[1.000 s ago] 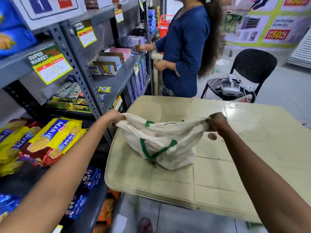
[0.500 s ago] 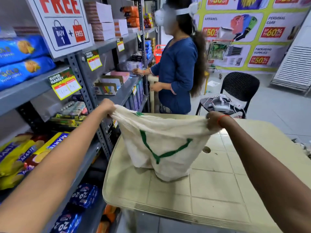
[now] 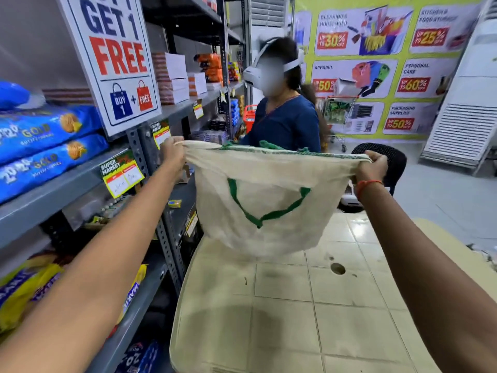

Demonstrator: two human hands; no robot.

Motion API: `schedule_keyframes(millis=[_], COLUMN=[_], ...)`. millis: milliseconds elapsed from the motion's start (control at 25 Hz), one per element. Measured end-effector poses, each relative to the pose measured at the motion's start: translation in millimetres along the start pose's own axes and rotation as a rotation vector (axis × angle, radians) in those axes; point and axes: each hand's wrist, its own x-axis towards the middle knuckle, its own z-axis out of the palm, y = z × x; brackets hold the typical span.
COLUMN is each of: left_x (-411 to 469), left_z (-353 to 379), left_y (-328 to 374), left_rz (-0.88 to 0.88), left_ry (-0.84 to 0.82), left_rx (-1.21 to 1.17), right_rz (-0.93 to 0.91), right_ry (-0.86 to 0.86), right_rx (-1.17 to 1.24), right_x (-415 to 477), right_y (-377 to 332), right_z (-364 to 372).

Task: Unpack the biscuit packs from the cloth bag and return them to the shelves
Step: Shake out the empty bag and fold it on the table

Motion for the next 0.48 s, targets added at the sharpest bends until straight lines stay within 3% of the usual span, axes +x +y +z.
schedule_keyframes(millis=[80,160,280,400,480], left_x=[-5,-13,-34,-58,-68], left_z=[-11,-29,-48,-49,-45], left_y=[-19,-44,-86,-133,-166], left_rz=[0.148,0.173,-0.157,-0.477,-0.580], left_ry=[-0.057,-0.316,-0.897,-1.160,-1.232], left_rx=[0.263,0.688,1.023,1.079,1.133], right_rz=[-0.097,-0.187,-0.107,0.059,0.197], right_ry=[0.015,-0.060,-0.357,-0.631,-0.770], right_rx=[-0.062,-0.320,-0.920,-1.479,-1.542], right_x=[-5,-5,-8,-25,-31], right_y=[7,28,66,95,118], right_z=[-10,-29,-59,-82,-96])
